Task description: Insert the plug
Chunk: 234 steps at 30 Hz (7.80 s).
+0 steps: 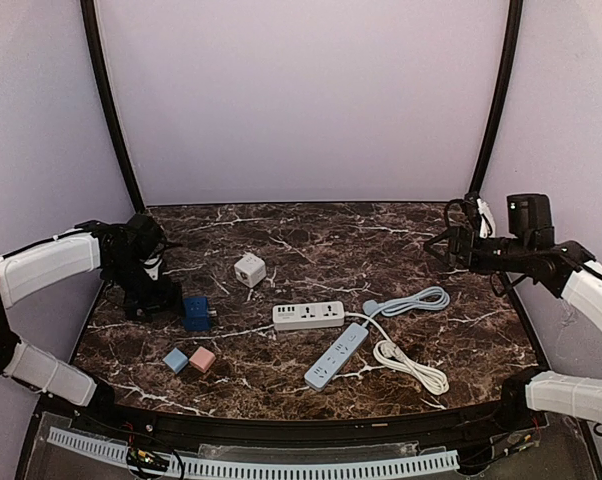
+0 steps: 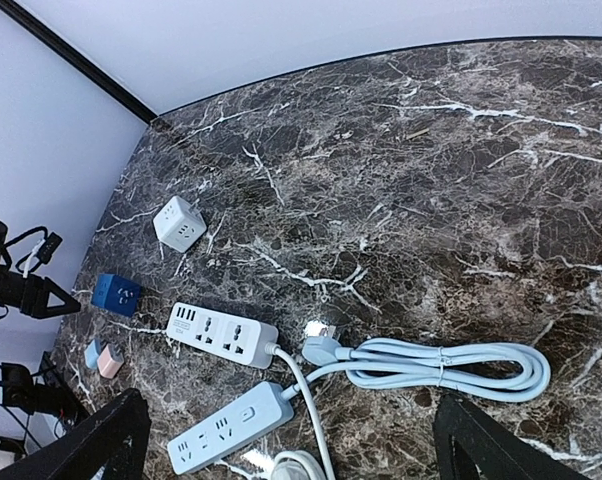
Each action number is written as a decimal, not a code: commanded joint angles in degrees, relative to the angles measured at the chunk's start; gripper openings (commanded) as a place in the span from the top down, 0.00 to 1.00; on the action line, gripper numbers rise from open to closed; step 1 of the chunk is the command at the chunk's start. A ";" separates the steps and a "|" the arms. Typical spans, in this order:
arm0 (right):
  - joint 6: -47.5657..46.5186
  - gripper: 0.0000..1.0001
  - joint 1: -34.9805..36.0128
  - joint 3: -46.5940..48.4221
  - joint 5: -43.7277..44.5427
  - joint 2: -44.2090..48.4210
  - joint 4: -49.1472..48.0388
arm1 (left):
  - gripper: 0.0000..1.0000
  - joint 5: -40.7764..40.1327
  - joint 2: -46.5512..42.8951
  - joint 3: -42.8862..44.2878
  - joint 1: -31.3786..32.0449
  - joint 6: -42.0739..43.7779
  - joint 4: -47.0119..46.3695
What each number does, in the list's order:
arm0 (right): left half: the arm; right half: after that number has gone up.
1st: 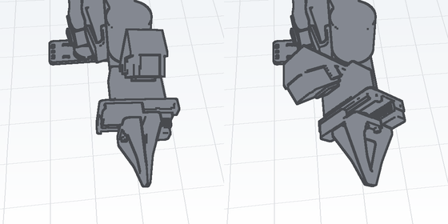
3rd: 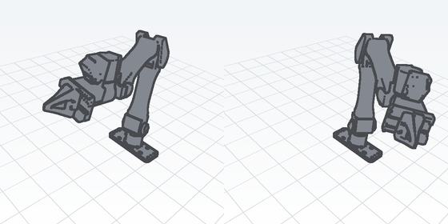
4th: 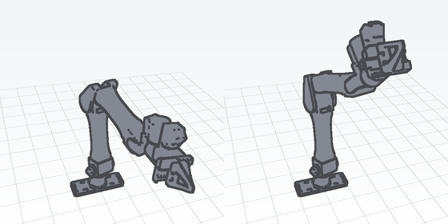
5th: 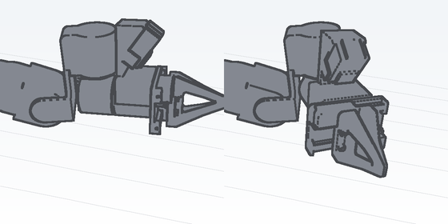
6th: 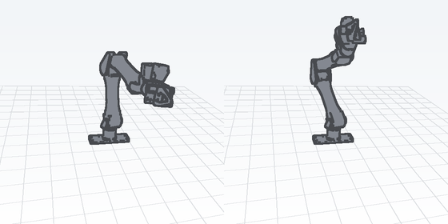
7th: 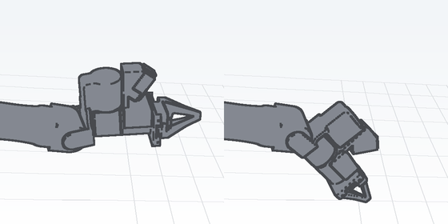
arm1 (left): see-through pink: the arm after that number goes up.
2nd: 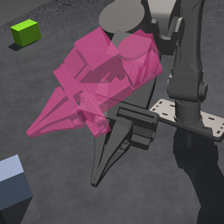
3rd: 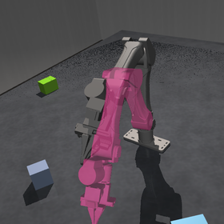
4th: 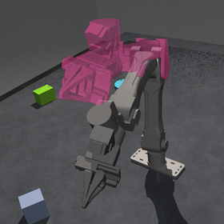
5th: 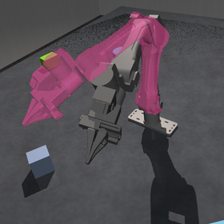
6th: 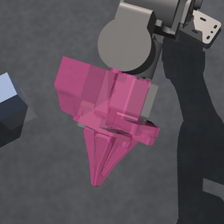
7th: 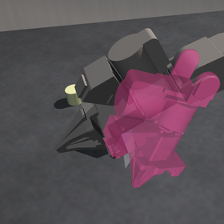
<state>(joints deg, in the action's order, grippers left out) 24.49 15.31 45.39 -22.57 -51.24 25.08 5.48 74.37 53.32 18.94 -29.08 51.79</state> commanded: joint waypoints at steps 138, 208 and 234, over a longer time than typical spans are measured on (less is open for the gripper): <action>20.60 0.03 41.13 30.95 17.88 -29.34 -0.02 | 0.94 1.31 10.09 26.12 36.57 42.87 -33.57; -10.02 0.82 42.04 6.38 31.88 -13.61 -30.70 | 0.01 -1.43 10.22 50.75 28.83 12.76 4.71; -38.33 0.94 42.08 0.83 20.72 -9.81 -43.80 | 0.10 27.22 16.97 55.54 27.38 -4.32 -2.90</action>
<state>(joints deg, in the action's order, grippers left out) -11.33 56.97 44.07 0.99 -61.01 -15.88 32.03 91.79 108.51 46.61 -32.67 49.84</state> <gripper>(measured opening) 0.608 0.897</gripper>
